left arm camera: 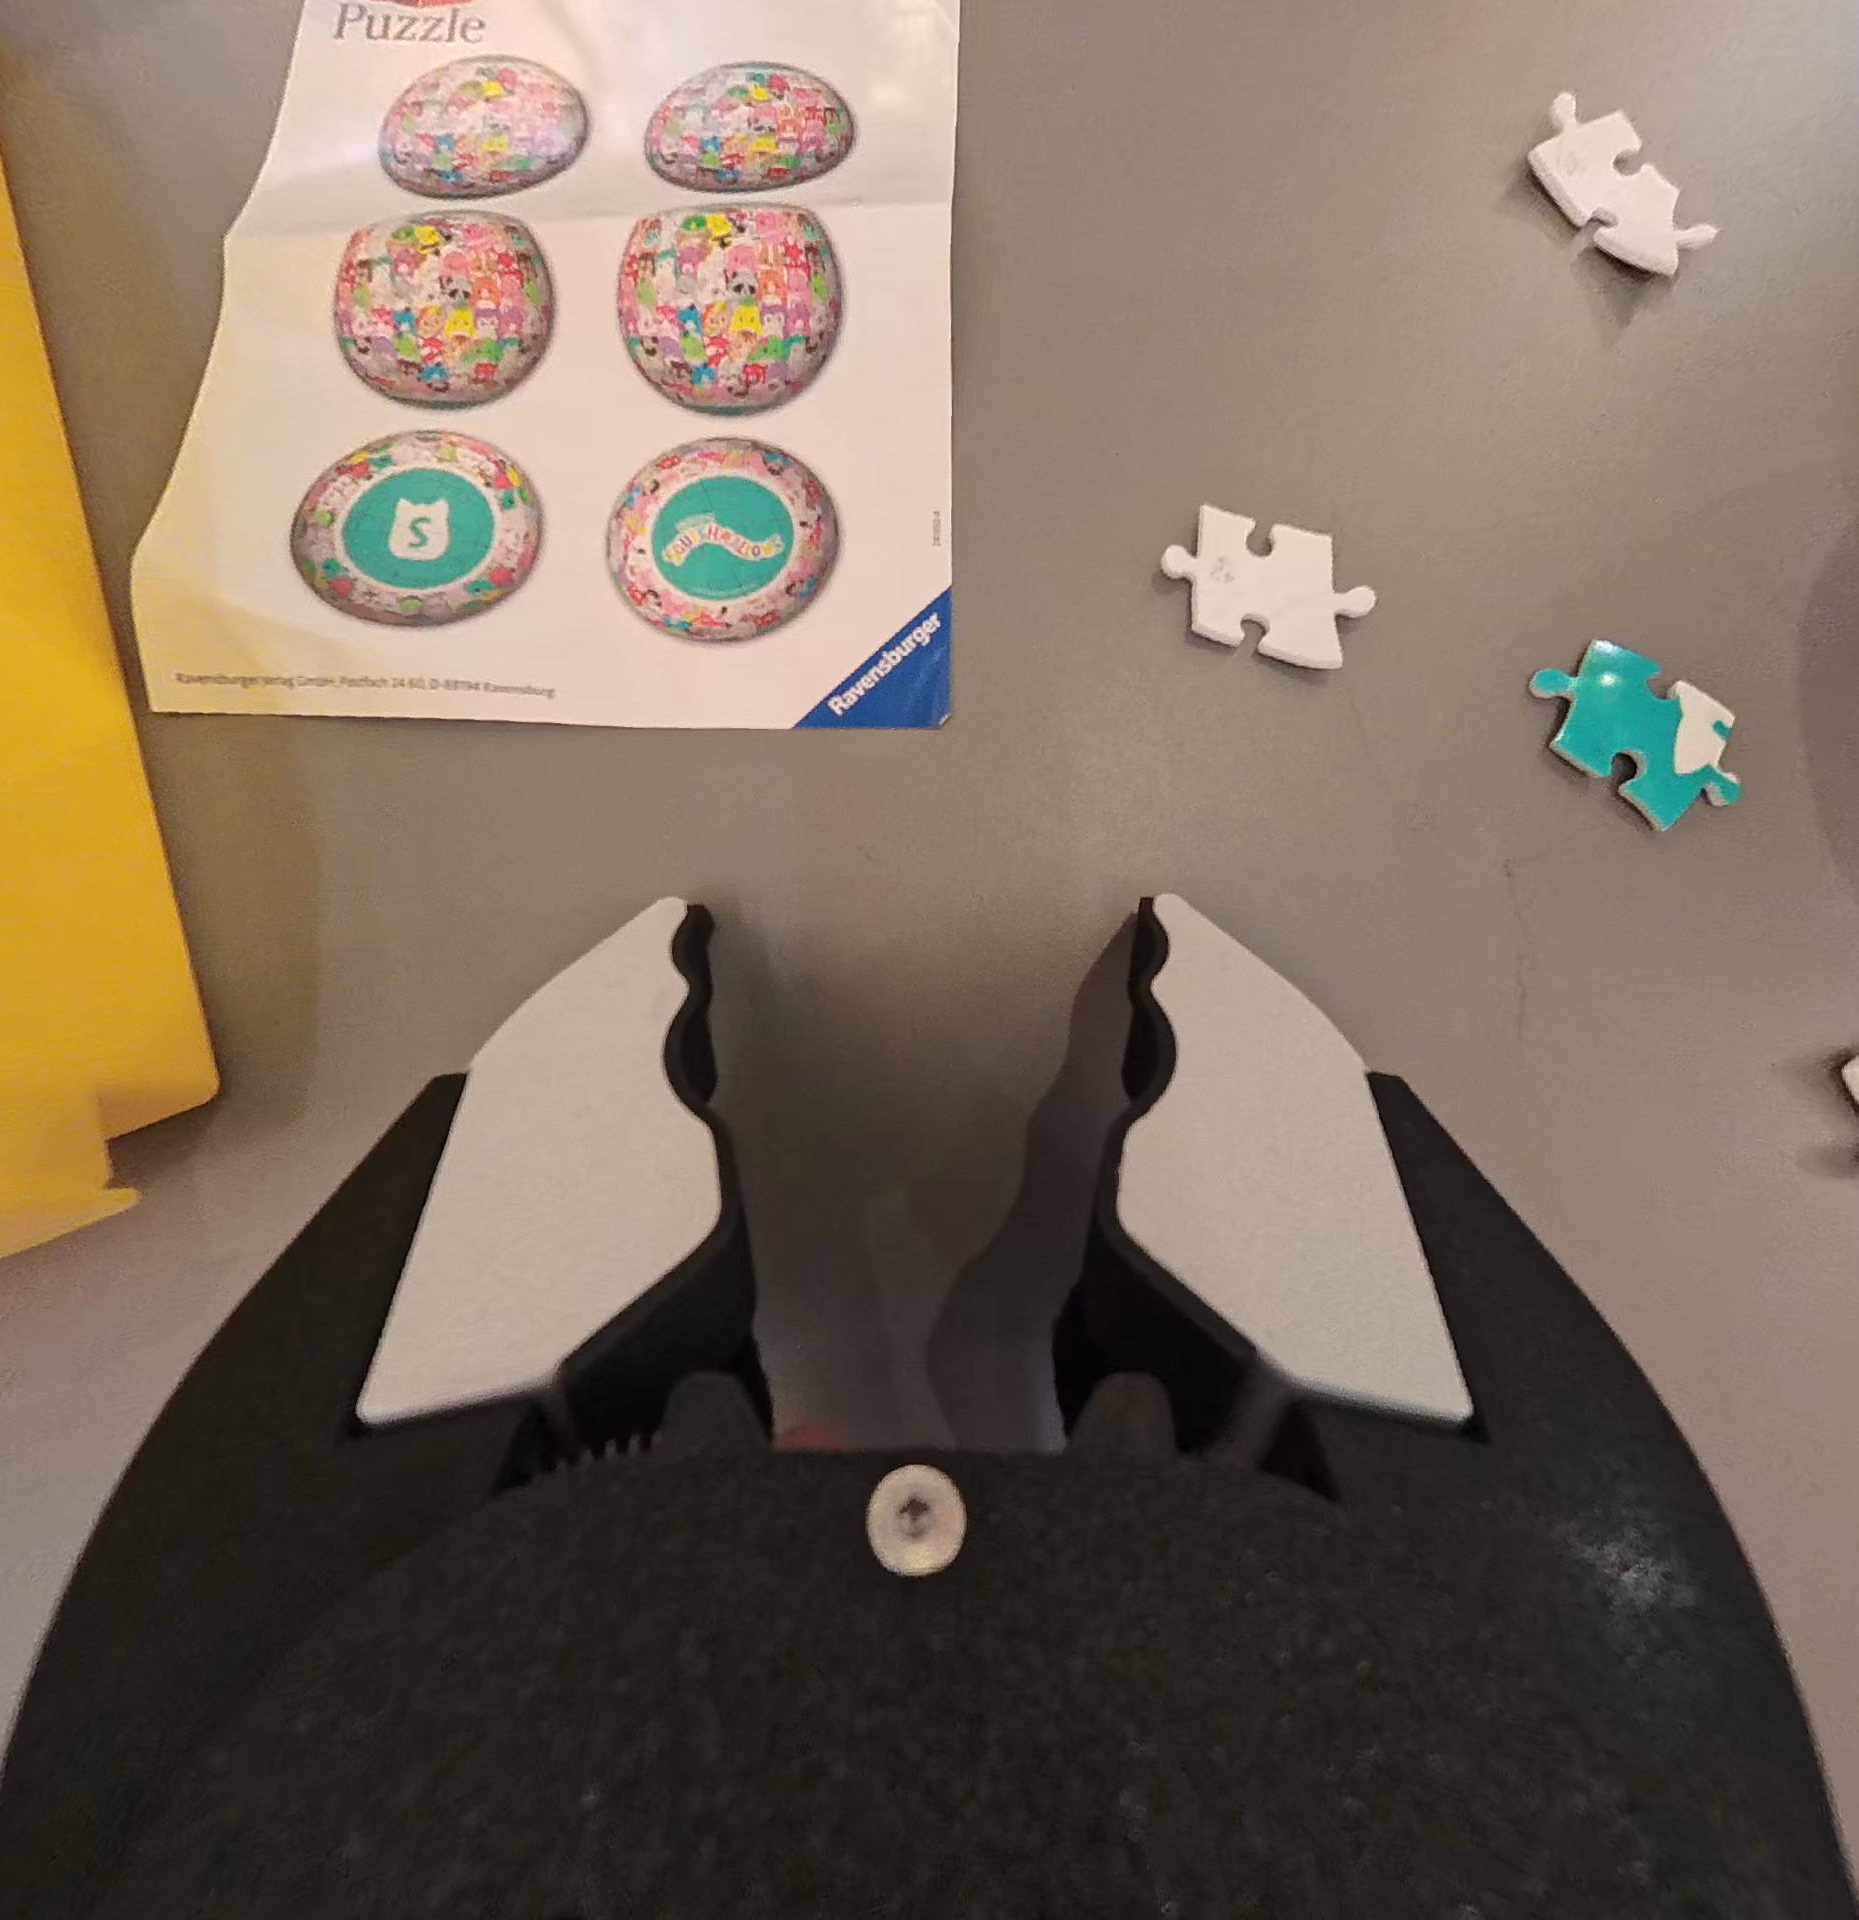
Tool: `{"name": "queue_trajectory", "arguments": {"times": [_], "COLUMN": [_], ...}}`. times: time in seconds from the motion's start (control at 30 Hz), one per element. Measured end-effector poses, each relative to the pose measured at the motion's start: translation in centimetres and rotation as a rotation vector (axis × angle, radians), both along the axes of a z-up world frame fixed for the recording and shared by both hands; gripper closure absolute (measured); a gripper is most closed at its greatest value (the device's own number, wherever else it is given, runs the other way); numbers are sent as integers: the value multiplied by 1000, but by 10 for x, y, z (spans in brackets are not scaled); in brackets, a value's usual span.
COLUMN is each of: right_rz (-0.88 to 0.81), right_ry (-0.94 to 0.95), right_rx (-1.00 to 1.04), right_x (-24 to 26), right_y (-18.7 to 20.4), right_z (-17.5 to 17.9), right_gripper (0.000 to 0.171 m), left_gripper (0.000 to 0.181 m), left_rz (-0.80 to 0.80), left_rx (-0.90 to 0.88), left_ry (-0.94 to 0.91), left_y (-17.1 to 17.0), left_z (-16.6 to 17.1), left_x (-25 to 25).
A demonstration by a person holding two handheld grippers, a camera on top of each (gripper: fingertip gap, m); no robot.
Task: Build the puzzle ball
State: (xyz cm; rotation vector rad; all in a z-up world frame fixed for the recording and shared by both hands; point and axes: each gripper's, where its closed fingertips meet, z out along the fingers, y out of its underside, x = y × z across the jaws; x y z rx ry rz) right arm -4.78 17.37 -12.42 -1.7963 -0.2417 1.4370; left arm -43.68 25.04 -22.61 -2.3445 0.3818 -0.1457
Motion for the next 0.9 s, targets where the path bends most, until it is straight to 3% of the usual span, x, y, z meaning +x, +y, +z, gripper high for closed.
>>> {"name": "queue_trajectory", "arguments": {"times": [0.07,0.17,0.3,0.4,0.5,0.6,0.73,0.9], "right_rz": [-1,-71,-293,-501,-529,-548,-521,-463], "right_ry": [-2,-209,-494,-764,-963,-1099,-1137,-1085], "right_rx": [16,67,148,115,-8,-94,-124,-197], "right_x": [-2,1,27,64,79,88,78,69], "right_y": [-5,-10,-2,8,9,12,22,27], "right_z": [4,-11,-24,-42,-76,-96,-103,-113], "right_gripper": [169,127,87,80,62,58,53,42], "left_gripper": [105,105,105,104,104,104,83,77], "left_rz": [0,0,0,0,0,4,130,158], "left_rx": [0,0,0,0,0,-1,-11,-19], "left_ry": [0,0,0,0,0,-1,3,2], "left_y": [0,0,0,0,0,0,1,2], "left_z": [0,0,0,0,0,0,-2,-3], "left_x": [0,0,0,0,0,0,10,17]}}
